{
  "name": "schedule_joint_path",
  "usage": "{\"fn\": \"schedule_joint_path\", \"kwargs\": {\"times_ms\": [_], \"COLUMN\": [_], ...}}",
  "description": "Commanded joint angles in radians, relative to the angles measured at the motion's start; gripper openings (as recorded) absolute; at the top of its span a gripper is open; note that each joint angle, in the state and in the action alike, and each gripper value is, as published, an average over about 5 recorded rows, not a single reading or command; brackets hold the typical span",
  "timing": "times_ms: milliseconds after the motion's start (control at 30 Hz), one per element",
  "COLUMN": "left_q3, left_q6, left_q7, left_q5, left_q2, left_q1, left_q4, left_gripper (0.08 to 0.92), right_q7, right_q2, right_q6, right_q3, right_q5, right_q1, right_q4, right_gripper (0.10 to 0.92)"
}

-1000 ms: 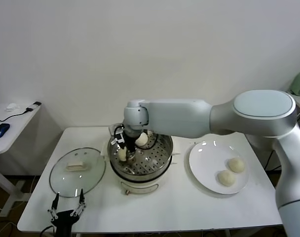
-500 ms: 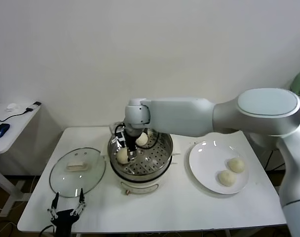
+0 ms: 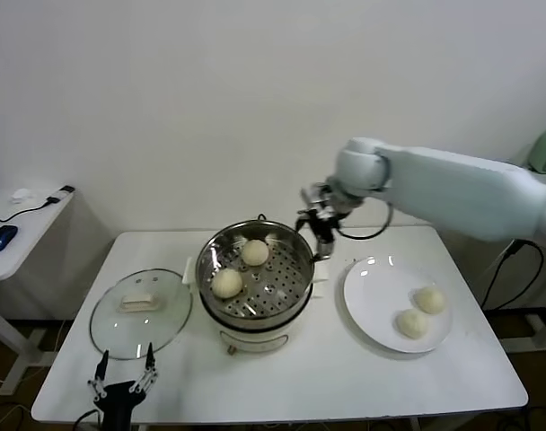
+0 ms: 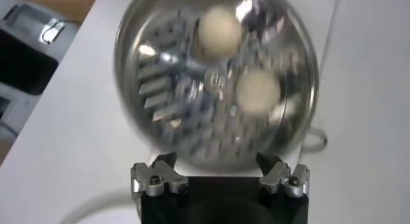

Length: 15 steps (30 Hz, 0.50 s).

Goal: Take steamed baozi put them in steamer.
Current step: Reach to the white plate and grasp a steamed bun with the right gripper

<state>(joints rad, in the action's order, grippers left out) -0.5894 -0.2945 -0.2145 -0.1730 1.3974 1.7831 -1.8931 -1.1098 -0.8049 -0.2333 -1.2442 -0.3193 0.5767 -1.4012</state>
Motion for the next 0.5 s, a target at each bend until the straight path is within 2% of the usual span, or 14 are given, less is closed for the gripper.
{"fn": "schedule_joint_path", "kwargs": {"times_ms": [33,200,500], "left_q3": [0.004,0.005,0.009], "left_q6": [0.000,0.000,-0.006], "left_q7": [0.000,0.000,0.001], "left_q5": [0.004,0.008,0.018], "left_q2": [0.001,0.002,0.010], "left_q1": [0.005,0.019,0.027], "left_q4": [0.007,0.003,0.019], "left_gripper": [0.823,0.823,0.823], "right_q7": [-0.176,-0.176,-0.193], "right_q2": [0.346,0.323,0.275], "right_q6": [0.198,0.245,0.241], "right_q3": [0.292,0.418,0.425], "right_q5": [0.329,0.430,0.462], "right_q1": [-0.366,-0.583,-0.631], "right_q4": [0.072,0.156,0.162], "right_gripper": [0.823,0.823,0.823]}}
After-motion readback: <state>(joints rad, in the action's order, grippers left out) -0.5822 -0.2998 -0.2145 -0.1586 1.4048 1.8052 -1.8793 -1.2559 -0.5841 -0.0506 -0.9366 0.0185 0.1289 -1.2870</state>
